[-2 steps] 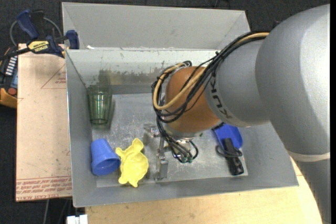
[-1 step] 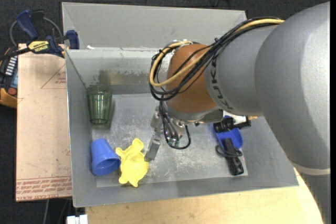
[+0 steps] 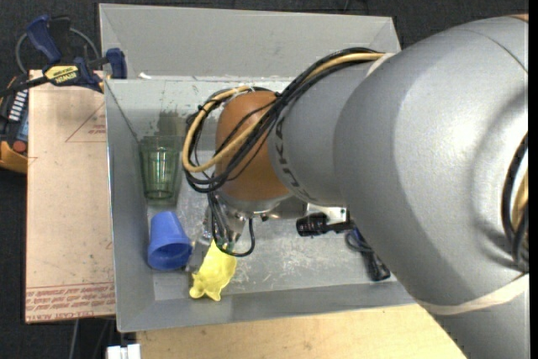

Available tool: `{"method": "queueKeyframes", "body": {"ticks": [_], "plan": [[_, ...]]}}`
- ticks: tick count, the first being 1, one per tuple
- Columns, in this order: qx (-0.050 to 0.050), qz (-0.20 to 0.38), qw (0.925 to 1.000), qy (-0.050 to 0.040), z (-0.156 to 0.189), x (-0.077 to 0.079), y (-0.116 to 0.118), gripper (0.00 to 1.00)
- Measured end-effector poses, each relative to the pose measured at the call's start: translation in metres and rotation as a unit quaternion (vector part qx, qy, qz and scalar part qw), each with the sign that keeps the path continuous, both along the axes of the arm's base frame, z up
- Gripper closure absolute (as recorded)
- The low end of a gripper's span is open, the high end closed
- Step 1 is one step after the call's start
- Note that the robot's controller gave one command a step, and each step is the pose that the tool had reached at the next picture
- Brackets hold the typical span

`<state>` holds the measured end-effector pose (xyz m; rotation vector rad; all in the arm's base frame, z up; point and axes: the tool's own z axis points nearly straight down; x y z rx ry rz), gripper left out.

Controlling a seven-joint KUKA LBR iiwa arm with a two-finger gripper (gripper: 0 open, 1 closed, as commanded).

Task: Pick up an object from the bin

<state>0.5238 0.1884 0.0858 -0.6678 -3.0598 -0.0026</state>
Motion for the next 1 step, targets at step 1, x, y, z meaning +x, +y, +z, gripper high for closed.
{"method": "queueKeyframes", "body": {"ticks": [1], "plan": [[0.000, 0.025, 0.9997, -0.0020, -0.0055, -0.0088, -0.0902, 1.00]]}}
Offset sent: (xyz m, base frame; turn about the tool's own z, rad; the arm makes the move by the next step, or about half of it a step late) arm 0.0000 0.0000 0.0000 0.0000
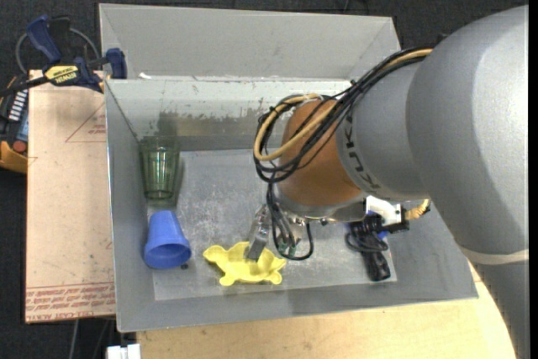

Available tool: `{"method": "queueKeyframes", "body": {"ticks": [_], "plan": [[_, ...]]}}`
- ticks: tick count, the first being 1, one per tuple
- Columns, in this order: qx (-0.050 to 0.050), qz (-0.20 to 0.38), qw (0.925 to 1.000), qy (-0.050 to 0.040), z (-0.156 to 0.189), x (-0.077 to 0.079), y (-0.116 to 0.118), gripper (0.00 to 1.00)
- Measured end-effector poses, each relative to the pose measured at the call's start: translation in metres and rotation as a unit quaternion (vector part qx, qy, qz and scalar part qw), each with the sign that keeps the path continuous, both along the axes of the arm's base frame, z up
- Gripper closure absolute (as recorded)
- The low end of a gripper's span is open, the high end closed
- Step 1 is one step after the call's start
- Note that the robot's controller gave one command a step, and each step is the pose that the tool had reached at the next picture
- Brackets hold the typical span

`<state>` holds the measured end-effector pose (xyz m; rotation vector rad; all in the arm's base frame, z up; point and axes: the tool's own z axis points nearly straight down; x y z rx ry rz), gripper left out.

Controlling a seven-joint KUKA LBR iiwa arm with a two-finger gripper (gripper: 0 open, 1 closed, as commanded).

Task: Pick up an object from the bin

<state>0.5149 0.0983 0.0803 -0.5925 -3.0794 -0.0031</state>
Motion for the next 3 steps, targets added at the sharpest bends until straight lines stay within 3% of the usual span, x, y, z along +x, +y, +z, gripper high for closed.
{"method": "queueKeyframes", "body": {"ticks": [3], "plan": [[0.000, -0.001, 1.0000, 0.0001, 0.0000, 0.0000, -0.0001, 1.00]]}}
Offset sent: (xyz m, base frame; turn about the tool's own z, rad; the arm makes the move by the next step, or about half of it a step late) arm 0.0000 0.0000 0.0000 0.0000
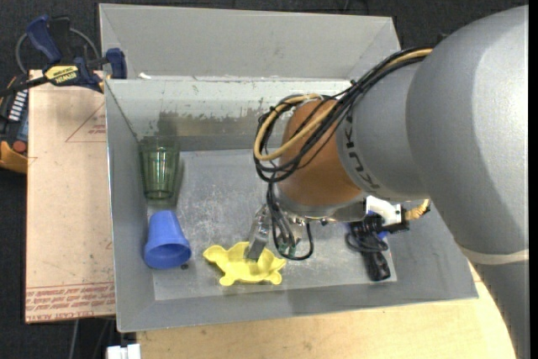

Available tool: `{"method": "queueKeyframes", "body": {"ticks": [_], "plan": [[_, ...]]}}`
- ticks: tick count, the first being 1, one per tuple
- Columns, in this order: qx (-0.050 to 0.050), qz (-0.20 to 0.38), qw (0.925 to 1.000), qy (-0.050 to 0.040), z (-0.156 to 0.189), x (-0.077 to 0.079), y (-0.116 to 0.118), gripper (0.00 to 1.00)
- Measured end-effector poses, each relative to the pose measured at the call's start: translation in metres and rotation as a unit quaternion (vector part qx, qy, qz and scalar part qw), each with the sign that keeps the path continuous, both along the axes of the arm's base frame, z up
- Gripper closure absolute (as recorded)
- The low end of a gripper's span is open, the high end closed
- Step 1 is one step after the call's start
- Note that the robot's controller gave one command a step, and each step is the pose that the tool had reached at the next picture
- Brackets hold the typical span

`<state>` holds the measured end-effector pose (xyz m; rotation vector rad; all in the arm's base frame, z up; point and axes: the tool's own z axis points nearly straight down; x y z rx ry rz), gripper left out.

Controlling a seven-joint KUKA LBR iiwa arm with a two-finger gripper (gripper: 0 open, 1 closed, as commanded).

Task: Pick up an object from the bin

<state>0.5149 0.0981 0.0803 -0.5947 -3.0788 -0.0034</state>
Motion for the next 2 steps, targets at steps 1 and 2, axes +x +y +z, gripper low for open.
{"method": "queueKeyframes", "body": {"ticks": [1, 2], "plan": [[0.000, 0.000, 1.0000, 0.0000, 0.0000, 0.0000, 0.0000, 1.00], [0.000, 0.000, 1.0000, 0.0000, 0.0000, 0.0000, 0.0000, 1.00]]}}
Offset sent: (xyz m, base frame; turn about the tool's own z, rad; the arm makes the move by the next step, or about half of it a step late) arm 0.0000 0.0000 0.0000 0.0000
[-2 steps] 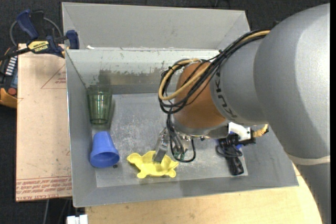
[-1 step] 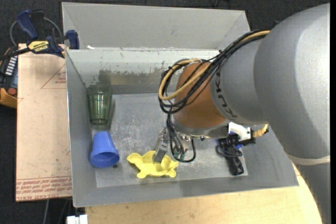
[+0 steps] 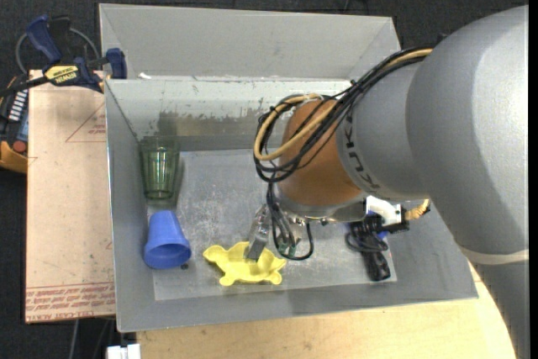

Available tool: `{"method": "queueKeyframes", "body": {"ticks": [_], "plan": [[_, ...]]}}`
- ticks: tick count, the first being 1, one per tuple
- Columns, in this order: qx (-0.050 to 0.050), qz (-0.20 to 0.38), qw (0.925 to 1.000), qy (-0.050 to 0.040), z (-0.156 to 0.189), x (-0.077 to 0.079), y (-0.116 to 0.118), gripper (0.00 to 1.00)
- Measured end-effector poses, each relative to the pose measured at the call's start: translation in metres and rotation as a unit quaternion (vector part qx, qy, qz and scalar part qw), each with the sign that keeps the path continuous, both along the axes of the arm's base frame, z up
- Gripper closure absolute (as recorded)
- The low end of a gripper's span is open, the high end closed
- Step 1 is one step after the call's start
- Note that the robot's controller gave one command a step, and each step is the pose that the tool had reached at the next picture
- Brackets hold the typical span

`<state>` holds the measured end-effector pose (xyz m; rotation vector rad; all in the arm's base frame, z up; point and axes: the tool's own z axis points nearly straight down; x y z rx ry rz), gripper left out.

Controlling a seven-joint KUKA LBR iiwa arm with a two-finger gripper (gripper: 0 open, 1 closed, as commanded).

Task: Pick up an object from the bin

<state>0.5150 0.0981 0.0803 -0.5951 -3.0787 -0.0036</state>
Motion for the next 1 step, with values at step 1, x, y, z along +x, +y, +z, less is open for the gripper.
{"method": "queueKeyframes", "body": {"ticks": [1], "plan": [[0.000, 0.000, 1.0000, 0.0000, 0.0000, 0.0000, 0.0000, 1.00]]}}
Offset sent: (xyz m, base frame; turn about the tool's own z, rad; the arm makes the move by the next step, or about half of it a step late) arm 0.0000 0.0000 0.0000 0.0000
